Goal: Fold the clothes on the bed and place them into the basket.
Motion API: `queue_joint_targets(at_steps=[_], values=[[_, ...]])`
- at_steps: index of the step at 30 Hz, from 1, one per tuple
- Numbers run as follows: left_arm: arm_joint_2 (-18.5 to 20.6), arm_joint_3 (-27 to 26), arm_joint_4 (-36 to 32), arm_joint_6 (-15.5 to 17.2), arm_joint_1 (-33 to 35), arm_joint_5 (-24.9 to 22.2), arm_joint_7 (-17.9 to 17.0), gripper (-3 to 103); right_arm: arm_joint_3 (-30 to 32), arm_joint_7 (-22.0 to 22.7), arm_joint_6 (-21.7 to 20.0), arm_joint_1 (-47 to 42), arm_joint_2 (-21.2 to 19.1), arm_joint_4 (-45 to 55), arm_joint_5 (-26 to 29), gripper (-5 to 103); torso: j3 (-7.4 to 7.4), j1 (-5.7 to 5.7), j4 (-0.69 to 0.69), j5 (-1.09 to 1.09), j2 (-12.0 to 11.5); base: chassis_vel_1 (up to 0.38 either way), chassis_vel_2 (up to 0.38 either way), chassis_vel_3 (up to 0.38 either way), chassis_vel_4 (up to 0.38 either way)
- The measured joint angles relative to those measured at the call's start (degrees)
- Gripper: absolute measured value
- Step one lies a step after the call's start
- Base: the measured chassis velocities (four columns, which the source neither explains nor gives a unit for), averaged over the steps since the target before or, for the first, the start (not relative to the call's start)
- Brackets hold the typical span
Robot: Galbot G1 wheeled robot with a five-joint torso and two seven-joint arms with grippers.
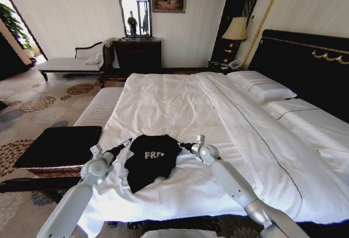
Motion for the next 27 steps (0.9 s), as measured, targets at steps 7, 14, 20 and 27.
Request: queue_joint_targets(at_steps=[7, 14, 20, 27], values=[[-1.8, 3.0, 4.6, 3.0, -3.6, -0.2, 1.9, 99, 0.1, 0.1, -0.1, 0.1, -1.2, 0.0, 0.3, 0, 0.00, -0.01, -0.01, 0.01, 0.0, 0.000, 0.000, 0.000, 0.000], [-3.5, 4.4, 8.7, 3.1, -7.7, -2.8, 2.1, 90, 0.2, 0.1, -0.1, 0.4, -1.9, -0.7, 0.4, 0, 0.00, -0.01, -0.01, 0.00, 0.0, 0.000, 0.000, 0.000, 0.000], [-4.2, 4.5, 9.7, 3.1, -8.7, -4.3, 0.7, 69, -0.2, 0.2, -0.1, 0.9, -1.6, -1.0, 0.4, 0, 0.00, 0.00, -0.01, -0.01, 0.0, 0.000, 0.000, 0.000, 0.000], [-4.7, 4.8, 9.8, 2.2, -8.6, -4.3, 0.0, 41, -0.4, 0.2, 0.0, 1.1, -1.3, -1.1, 0.4, 0, -0.01, -0.01, -0.01, 0.00, 0.0, 0.000, 0.000, 0.000, 0.000]])
